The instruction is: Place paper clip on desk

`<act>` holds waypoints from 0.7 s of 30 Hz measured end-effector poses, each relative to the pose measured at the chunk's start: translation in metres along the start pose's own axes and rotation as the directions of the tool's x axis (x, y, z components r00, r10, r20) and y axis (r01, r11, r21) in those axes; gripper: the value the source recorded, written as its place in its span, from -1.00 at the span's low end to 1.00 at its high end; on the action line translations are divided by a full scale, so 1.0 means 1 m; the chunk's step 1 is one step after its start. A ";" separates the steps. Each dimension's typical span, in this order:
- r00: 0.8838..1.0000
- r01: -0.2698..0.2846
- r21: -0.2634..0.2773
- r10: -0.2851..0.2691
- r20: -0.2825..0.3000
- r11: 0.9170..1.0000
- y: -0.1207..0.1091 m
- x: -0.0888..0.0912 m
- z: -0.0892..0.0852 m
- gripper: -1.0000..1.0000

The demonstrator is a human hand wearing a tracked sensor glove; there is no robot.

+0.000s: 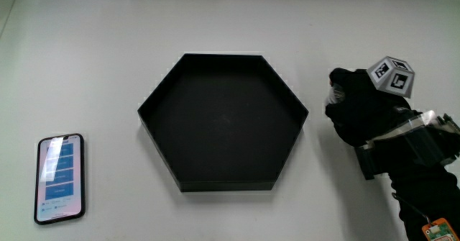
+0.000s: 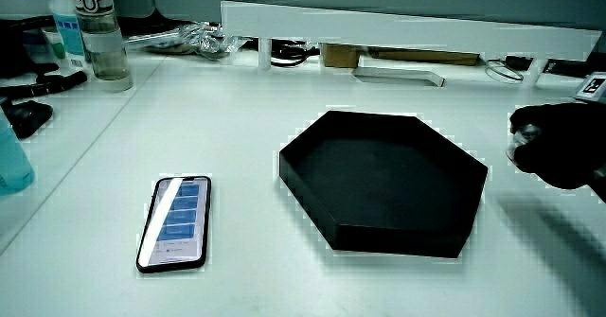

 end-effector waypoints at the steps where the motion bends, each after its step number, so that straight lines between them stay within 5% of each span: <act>1: 1.000 0.030 0.004 -0.030 0.009 1.000 0.000 0.005 -0.001 0.00; 3: 0.998 0.068 -0.002 -0.068 0.009 0.998 0.003 0.012 -0.003 0.00; 21: 0.997 0.081 -0.019 -0.080 0.021 0.997 0.012 0.019 -0.028 0.00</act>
